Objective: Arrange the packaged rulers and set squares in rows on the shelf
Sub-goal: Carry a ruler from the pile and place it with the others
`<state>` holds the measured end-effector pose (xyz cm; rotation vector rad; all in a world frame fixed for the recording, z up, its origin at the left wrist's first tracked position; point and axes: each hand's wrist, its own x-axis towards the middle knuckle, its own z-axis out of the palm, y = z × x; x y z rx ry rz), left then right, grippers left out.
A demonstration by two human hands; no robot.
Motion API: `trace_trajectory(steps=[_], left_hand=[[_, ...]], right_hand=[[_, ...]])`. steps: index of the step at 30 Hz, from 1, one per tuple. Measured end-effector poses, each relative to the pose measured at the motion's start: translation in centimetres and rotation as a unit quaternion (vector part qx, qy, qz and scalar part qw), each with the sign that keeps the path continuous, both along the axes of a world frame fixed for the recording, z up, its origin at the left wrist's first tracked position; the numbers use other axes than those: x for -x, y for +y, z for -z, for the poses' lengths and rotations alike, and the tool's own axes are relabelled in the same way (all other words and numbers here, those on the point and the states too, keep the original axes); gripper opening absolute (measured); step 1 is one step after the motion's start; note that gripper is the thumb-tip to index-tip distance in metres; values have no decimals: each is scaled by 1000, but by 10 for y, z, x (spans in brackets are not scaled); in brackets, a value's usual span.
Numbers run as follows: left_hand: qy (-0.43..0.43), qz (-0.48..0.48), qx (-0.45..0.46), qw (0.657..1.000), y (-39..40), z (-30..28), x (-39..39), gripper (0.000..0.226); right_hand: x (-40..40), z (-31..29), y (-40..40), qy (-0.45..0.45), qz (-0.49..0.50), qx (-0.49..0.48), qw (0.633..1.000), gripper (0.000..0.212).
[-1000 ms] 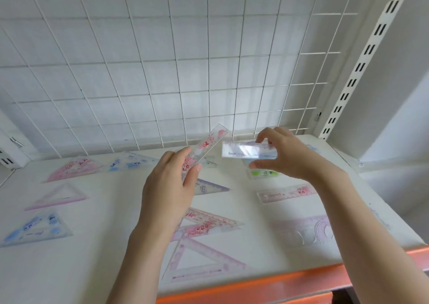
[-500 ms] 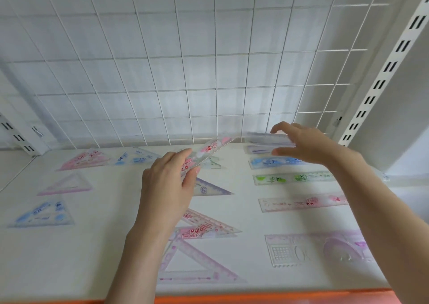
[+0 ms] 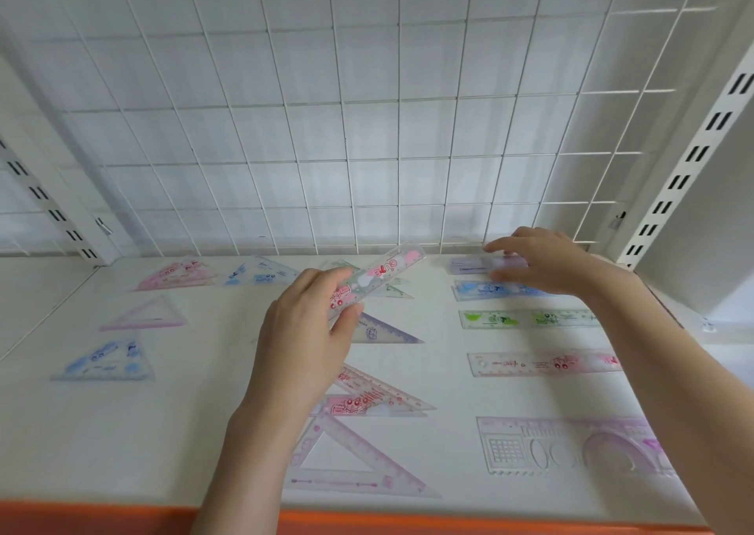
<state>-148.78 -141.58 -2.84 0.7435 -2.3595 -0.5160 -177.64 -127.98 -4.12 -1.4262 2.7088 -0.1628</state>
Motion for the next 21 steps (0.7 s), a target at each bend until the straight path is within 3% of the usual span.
trace_trajectory(steps=[6, 11, 15, 18, 21], left_hand=[[21, -18, -23, 999, 3, -1, -6, 22], [114, -10, -143, 983, 9, -8, -7, 29], [151, 14, -207, 966, 15, -15, -7, 5], [160, 21, -214, 963, 20, -17, -9, 19], [177, 31, -263, 948, 23, -23, -10, 7]], right_hand=[[-5, -4, 5, -4, 4, 23, 1000, 41], [-24, -11, 8, -4, -4, 65, 998, 35], [-47, -21, 11, -17, -19, 94, 995, 32], [-66, -27, 14, -20, -35, 117, 992, 32], [-85, -32, 21, -27, -44, 145, 988, 31]])
